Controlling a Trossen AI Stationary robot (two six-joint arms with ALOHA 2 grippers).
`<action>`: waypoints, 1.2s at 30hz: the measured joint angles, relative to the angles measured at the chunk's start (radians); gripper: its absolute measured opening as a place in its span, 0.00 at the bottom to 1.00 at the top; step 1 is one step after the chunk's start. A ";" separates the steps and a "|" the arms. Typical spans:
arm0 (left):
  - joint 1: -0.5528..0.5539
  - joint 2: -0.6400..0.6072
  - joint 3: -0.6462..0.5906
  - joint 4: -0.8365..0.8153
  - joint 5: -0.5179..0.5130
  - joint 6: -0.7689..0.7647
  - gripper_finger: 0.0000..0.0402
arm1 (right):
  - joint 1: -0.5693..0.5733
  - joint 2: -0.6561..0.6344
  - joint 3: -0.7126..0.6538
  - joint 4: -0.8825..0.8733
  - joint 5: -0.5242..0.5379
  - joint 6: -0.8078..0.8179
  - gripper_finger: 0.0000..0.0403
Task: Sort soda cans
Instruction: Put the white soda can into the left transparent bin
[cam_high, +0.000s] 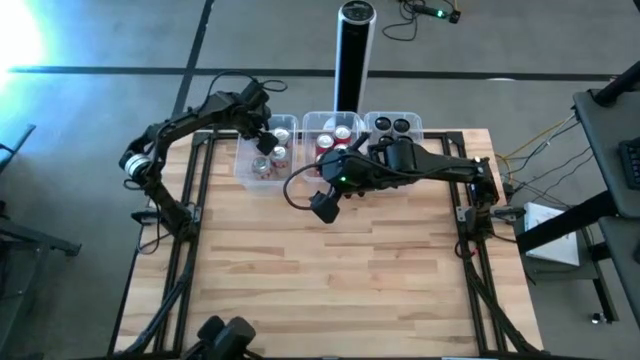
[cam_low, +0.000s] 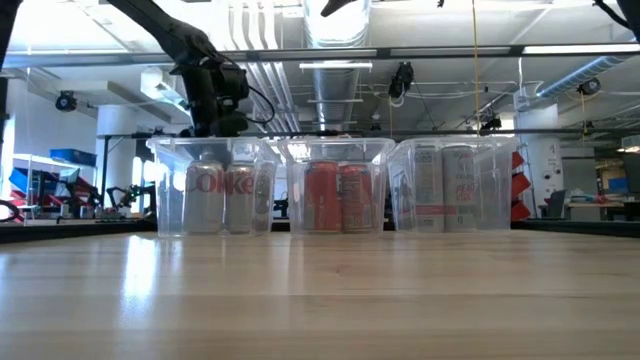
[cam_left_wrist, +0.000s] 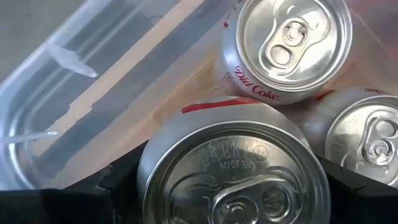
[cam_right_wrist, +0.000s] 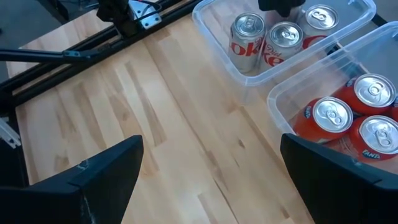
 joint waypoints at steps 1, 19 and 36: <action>-0.001 0.001 0.000 0.000 0.000 0.002 0.71 | 0.000 0.000 -0.005 0.000 0.000 0.000 0.93; -0.029 0.010 0.001 -0.012 0.016 0.431 0.71 | 0.000 0.000 -0.075 0.054 -0.003 0.026 0.93; -0.068 0.120 0.027 -0.006 -0.065 0.410 0.71 | 0.001 0.000 -0.075 0.096 -0.011 0.026 0.93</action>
